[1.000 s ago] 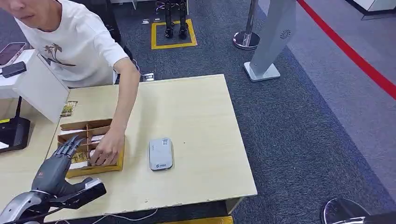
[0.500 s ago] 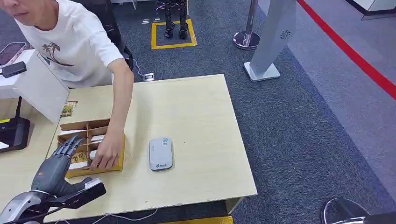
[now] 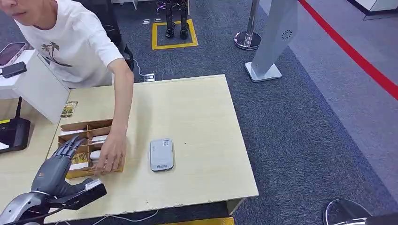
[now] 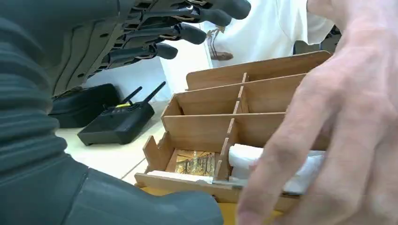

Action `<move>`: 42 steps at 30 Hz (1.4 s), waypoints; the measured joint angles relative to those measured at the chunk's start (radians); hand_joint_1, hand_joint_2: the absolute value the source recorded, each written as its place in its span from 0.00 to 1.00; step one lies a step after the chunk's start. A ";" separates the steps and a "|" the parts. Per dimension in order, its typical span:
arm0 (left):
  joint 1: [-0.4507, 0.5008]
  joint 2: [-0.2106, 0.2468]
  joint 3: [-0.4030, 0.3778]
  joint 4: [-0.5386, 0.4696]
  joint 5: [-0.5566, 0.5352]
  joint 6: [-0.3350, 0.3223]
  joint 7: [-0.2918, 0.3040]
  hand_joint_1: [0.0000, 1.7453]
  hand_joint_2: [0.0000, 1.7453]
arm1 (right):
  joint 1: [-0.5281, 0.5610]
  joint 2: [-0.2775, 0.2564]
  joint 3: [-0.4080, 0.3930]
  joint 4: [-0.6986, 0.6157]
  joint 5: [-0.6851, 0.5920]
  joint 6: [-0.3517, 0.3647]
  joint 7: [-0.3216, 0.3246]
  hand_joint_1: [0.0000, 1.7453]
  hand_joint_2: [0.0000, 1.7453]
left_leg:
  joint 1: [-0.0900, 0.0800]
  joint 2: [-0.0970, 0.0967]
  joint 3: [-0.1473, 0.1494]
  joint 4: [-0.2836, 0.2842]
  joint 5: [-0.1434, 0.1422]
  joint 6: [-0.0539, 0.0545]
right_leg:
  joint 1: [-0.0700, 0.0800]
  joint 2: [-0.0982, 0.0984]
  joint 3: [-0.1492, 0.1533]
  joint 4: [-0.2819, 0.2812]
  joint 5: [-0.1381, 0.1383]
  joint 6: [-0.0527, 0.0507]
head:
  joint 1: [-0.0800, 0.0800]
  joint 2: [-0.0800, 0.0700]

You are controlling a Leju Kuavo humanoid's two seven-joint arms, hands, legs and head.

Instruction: Pass the card to the sensor for recognition and then transmit it.

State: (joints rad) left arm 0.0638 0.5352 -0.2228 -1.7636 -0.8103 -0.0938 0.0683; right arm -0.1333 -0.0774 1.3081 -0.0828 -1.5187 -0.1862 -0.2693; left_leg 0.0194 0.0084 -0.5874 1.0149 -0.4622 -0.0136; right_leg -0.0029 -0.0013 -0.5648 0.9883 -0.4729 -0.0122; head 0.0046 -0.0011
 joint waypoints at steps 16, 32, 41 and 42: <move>-0.005 0.011 0.000 0.003 -0.014 -0.035 0.002 0.00 1.00 | -0.005 0.000 0.000 0.000 0.000 0.000 0.008 0.00 0.00 | 0.000 0.000 0.000 0.000 0.000 0.000 | 0.000 0.000 0.000 0.000 0.000 0.000 | -0.001 0.000; -0.065 0.037 -0.022 0.043 0.000 -0.105 0.014 0.00 1.00 | -0.016 0.000 0.003 0.000 0.000 -0.001 0.020 0.00 0.00 | 0.000 0.000 0.000 0.000 0.000 0.000 | 0.000 0.000 0.000 0.000 0.000 0.000 | 0.000 0.000; -0.086 0.037 -0.050 0.071 0.000 -0.106 0.017 0.00 1.00 | -0.021 0.000 0.015 -0.004 0.000 -0.002 0.026 0.00 0.00 | 0.000 0.000 0.000 0.000 0.000 0.000 | 0.000 0.000 0.000 0.000 0.000 0.000 | 0.000 0.000; -0.087 0.037 -0.053 0.073 0.000 -0.106 0.017 0.00 1.00 | -0.021 0.000 0.016 -0.005 0.000 -0.002 0.027 0.00 0.00 | 0.000 0.000 0.000 0.000 0.000 0.000 | 0.000 0.000 0.000 0.000 0.000 0.000 | 0.000 0.000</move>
State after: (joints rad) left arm -0.0228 0.5726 -0.2762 -1.6907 -0.8103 -0.1995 0.0851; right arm -0.1548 -0.0774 1.3241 -0.0874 -1.5187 -0.1884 -0.2426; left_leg 0.0194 0.0085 -0.5873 1.0150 -0.4622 -0.0137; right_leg -0.0029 -0.0012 -0.5649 0.9883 -0.4728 -0.0122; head 0.0042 -0.0011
